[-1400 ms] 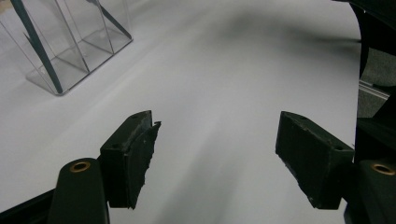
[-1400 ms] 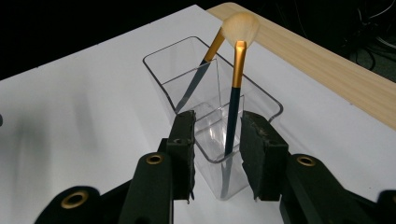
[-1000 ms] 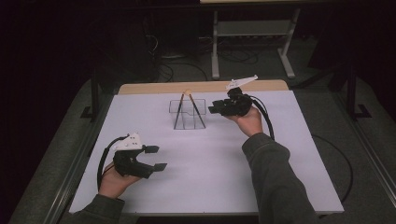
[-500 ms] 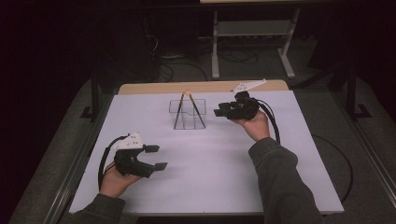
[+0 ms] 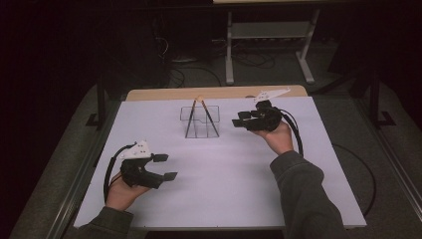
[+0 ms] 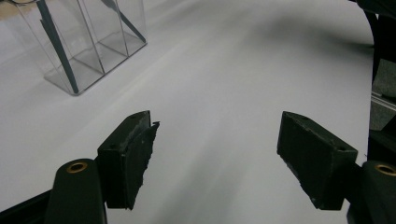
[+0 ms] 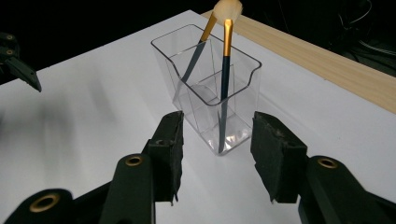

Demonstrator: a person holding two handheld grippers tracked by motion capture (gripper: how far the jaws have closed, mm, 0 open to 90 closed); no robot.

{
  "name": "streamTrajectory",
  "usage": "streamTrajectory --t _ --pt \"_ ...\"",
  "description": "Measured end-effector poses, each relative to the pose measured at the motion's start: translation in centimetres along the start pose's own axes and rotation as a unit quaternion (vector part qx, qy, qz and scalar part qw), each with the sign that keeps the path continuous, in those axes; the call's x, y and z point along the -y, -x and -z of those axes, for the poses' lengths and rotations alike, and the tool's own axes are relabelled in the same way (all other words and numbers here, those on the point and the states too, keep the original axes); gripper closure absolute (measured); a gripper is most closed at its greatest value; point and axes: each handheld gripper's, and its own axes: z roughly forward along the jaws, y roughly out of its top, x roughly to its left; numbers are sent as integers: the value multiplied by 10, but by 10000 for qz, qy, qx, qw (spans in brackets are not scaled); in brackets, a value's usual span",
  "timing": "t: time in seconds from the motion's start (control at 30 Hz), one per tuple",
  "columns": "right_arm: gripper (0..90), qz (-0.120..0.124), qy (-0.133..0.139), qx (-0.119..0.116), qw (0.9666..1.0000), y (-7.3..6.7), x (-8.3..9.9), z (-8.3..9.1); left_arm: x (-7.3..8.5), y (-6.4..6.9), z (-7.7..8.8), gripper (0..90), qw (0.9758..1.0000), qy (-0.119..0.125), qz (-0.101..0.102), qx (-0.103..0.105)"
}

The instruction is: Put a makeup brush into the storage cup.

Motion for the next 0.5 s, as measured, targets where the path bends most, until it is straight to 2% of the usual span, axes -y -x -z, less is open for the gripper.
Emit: streamTrajectory --t 0.5 --pt "466 -96 0 102 9999 0 14 10 1 -1 2 251 10000 17 48 -73"
